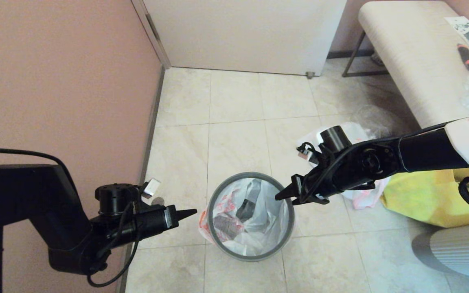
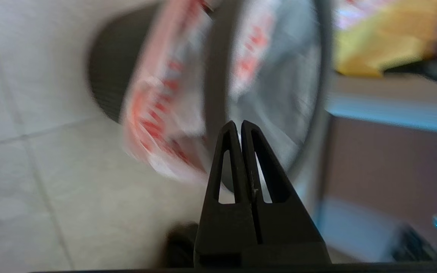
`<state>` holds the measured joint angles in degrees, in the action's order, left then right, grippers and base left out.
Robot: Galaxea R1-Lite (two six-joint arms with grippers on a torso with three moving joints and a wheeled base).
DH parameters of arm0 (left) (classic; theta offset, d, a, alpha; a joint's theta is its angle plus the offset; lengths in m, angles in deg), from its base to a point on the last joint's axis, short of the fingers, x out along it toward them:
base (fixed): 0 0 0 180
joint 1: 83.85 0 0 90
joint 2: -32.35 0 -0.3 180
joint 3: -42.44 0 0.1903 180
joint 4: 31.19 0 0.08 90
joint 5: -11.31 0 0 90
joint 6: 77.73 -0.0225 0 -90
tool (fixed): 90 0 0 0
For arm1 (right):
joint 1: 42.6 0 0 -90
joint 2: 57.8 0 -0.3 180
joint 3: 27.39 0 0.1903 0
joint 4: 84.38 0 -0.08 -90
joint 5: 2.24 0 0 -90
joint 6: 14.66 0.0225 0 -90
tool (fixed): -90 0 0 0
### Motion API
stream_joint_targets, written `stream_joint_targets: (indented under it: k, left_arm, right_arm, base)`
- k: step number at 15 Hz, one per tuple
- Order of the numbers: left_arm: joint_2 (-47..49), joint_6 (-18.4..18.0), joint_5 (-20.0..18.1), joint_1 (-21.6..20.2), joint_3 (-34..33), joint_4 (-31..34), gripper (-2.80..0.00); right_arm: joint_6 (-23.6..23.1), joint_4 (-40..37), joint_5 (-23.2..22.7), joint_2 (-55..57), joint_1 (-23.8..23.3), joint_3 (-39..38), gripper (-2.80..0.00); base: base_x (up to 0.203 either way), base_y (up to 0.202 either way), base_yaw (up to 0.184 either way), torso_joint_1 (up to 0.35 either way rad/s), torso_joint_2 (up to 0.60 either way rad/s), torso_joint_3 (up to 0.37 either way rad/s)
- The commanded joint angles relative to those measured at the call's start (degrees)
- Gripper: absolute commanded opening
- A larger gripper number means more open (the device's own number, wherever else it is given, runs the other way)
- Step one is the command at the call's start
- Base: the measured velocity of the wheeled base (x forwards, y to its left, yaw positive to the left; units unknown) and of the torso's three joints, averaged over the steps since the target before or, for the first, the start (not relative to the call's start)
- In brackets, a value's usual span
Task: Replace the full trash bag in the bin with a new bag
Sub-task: Place the trash can ring on the trash can
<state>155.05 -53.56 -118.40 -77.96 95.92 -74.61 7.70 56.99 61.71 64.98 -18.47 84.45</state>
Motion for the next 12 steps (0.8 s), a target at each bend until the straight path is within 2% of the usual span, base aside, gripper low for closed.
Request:
stream_joint_targets:
  k: [1, 3, 5, 6, 9, 12]
  left_arm:
    - [-1.0, -0.4, -5.7, -1.3, -2.1, -2.4, -2.80]
    - [1.3, -1.5, -9.0, -1.7, -4.5, -8.4, -2.80]
    - [3.4, -1.8, -9.5, -1.3, -6.1, -14.5, -2.80]
    - [4.2, -1.8, -9.5, -0.9, -6.0, -15.1, -2.80]
    - [5.1, -1.8, -9.5, 0.0, -2.9, -15.2, -2.80]
    - [5.5, -1.7, -9.4, 2.4, 4.0, -11.8, -2.80]
  right_arm:
    - [-0.5, 0.4, -4.4, 1.9, -1.2, -0.5, -2.80]
    - [-4.5, 0.6, -5.7, 5.5, -1.5, 0.2, -2.80]
    - [-7.9, 1.3, -6.0, 9.6, -1.8, 1.5, -2.80]
    - [-9.2, 2.9, -6.4, 11.3, -2.6, 2.2, -2.80]
    - [-11.8, 4.6, -12.5, 11.6, -6.0, 2.3, -2.80]
    - [-13.7, 4.8, -13.2, 12.2, -7.4, 2.5, -2.80]
  base:
    - [0.000, 0.000, 0.000, 0.000, 0.00, 0.000]
    - [0.000, 0.000, 0.000, 0.000, 0.00, 0.000]
    - [0.000, 0.000, 0.000, 0.000, 0.00, 0.000]
    - [0.000, 0.000, 0.000, 0.000, 0.00, 0.000]
    - [0.000, 0.000, 0.000, 0.000, 0.00, 0.000]
    - [0.000, 0.000, 0.000, 0.000, 0.00, 0.000]
